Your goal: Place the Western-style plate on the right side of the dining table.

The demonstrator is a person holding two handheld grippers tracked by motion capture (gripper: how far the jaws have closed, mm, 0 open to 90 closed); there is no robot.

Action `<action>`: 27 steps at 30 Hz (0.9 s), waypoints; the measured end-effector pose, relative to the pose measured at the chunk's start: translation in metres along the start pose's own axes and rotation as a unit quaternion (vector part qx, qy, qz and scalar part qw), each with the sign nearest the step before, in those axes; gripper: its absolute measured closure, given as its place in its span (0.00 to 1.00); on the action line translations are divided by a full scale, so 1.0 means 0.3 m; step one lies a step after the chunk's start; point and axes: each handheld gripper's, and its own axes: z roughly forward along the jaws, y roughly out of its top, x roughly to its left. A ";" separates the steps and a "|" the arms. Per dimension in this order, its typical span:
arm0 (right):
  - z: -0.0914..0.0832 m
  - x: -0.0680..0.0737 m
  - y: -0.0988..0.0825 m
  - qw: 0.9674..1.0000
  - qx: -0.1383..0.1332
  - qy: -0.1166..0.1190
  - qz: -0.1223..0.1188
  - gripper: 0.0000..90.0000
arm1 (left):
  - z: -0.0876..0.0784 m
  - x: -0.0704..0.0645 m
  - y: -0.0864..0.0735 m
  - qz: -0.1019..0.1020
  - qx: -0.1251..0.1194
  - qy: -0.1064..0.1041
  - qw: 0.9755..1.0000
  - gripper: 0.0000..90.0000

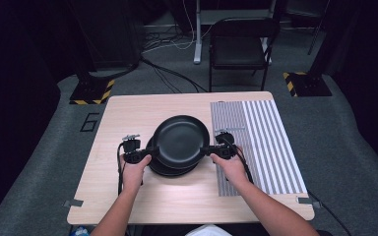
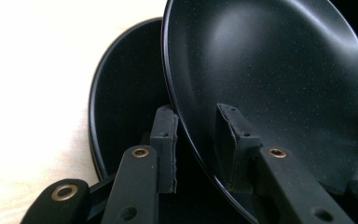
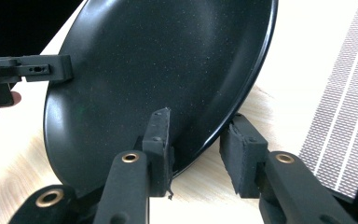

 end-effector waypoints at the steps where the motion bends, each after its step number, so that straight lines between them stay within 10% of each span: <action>1: -0.003 -0.003 0.001 1.000 0.001 0.001 0.001 0.71 | 0.000 -0.005 0.000 0.000 0.000 0.000 1.000 0.77; 27: -0.107 -0.067 0.007 1.000 -0.022 0.017 0.008 0.72 | 0.008 -0.119 0.050 0.031 0.003 0.000 1.000 0.77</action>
